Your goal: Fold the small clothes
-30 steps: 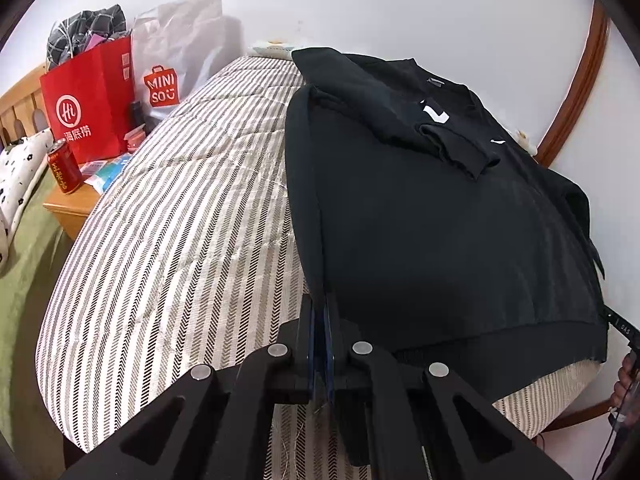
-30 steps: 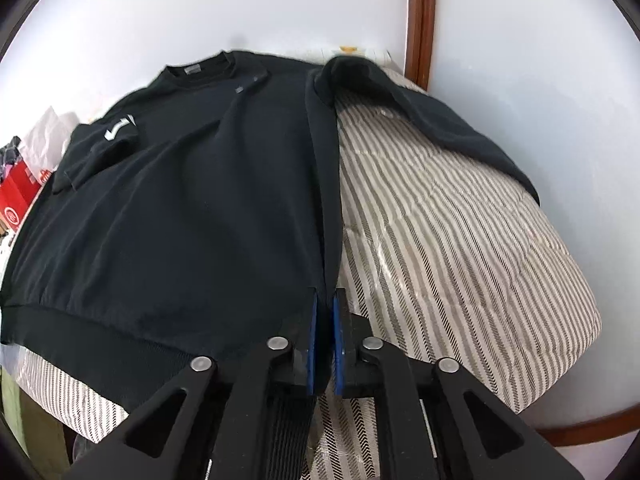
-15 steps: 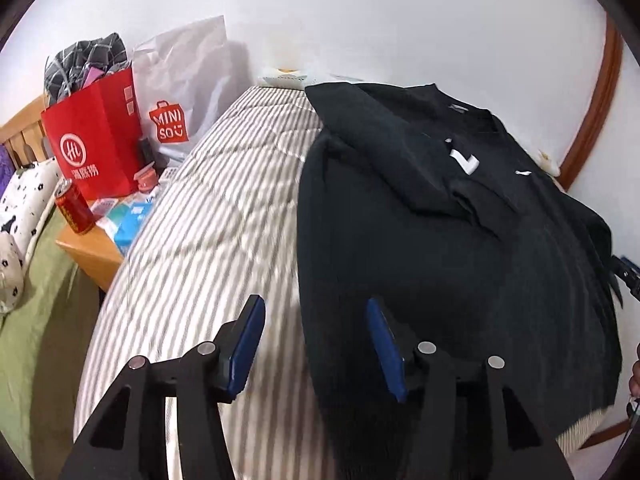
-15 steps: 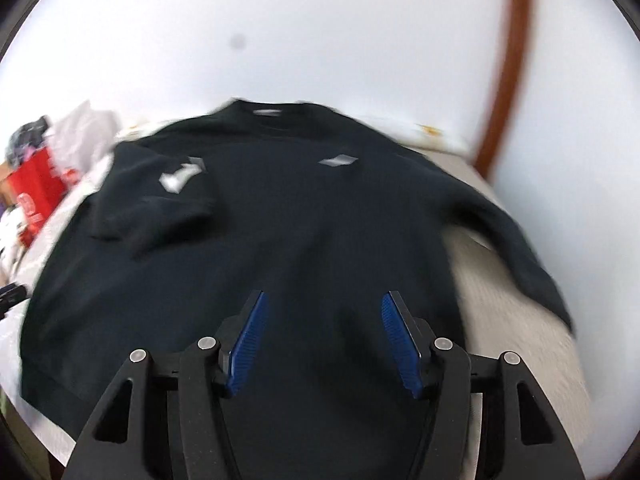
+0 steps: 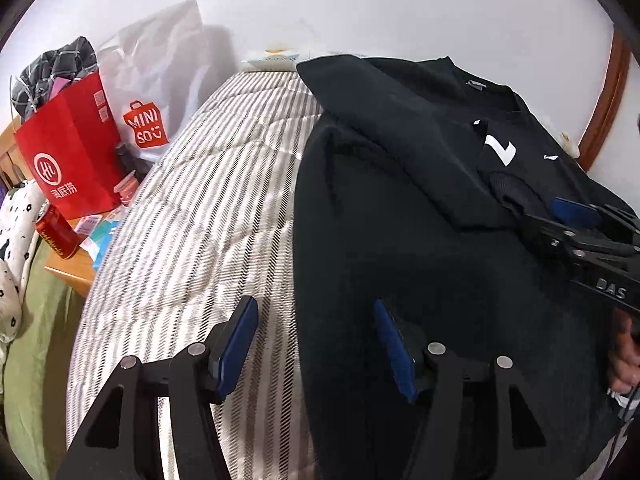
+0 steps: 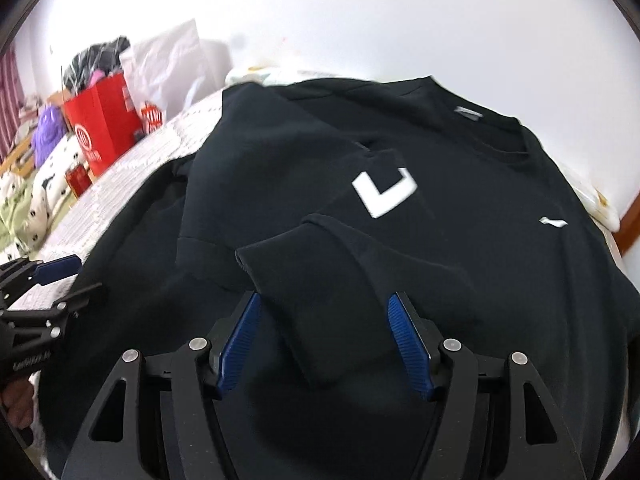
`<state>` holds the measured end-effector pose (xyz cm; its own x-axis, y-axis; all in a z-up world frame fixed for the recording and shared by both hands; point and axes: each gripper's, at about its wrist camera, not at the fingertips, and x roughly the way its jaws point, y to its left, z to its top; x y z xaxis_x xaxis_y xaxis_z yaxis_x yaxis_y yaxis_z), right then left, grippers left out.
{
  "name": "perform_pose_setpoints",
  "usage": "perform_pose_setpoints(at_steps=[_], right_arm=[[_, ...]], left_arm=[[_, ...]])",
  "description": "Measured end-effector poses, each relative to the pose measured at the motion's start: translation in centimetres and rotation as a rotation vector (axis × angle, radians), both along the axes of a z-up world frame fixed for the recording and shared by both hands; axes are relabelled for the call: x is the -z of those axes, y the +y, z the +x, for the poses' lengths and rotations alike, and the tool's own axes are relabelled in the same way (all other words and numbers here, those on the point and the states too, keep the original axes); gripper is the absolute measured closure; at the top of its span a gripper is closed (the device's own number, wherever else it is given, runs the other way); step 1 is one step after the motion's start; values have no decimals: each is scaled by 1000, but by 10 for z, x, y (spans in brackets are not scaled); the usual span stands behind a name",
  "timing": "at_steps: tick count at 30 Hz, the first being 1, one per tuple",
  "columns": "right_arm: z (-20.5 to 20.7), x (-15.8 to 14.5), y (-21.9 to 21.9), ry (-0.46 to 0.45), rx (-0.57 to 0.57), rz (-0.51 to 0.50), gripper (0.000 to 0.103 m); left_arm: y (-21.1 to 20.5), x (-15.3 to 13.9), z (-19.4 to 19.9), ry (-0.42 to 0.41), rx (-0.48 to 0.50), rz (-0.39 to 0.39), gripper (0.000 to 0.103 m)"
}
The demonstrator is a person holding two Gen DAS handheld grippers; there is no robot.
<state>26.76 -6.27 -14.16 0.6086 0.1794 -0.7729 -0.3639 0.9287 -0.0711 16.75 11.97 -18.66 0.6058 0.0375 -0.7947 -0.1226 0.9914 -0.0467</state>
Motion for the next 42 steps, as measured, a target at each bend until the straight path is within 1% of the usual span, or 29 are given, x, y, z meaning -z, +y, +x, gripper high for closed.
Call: perform_pose_setpoints(at_steps=[2,4,5,6,8,9,11,15,17,18,20,22,23,24,26,28,29,33,36,39,40,41,42], right_arm=[[5,5,6,-5,-11,-24,38],[7,9,8,-12,-34,-45,43],[8,10,8,-15,-46,-49,60],[9,10,5,-7,-69,-34,87],[13,8,-1,15,-71,-5,88],[14,3,-8,10,-64,22,89],[17,-7,-24,-10,-37,43,89],[30,-37,-79,-74,79,103,89],[40,-45,-106,-88,136,120,89],[47,-45,-121,-79,160,130,89],[55,-39,-137,-42,185,129,87],[57,-28,-152,-11,188,92,75],[57,-26,-156,-2,188,79,62],[55,-24,-166,-5,192,75,55],[48,-26,-189,-45,239,80,54],[45,-26,-219,-66,323,60,53],[45,-25,-239,-69,385,31,53],[42,-20,-289,-72,517,-96,53],[39,-7,-317,-18,535,-65,53],[46,10,-331,48,570,-79,53],[46,13,-334,57,584,-73,53],[47,15,-337,56,587,-38,53],[47,14,-340,45,574,22,53]], left_arm=[[0,1,1,-11,2,-5,39],[-1,1,2,-18,0,-3,36],[-2,1,2,-24,-1,-1,35],[-3,2,3,-27,-1,5,34],[-5,2,4,-23,-1,13,33],[-4,2,4,-23,-2,11,33],[-6,2,5,-21,-1,17,32],[-8,2,6,-17,-2,25,30],[-8,3,6,-17,-3,24,30],[-8,3,6,-16,-4,26,29],[-7,3,7,-14,-7,28,27],[-7,3,7,-13,-10,28,26],[-7,3,7,-12,-11,28,26],[-6,3,7,-12,-12,29,25],[-7,3,7,-10,-17,31,24],[-6,4,7,-9,-22,30,22],[-6,4,7,-9,-25,31,22],[-6,4,8,-7,-30,33,20],[-6,4,7,-6,-34,33,20],[-6,4,7,-6,-33,34,19],[-6,5,7,-6,-34,34,19],[-6,5,7,-6,-34,35,19],[-6,5,7,-5,-36,35,18]])
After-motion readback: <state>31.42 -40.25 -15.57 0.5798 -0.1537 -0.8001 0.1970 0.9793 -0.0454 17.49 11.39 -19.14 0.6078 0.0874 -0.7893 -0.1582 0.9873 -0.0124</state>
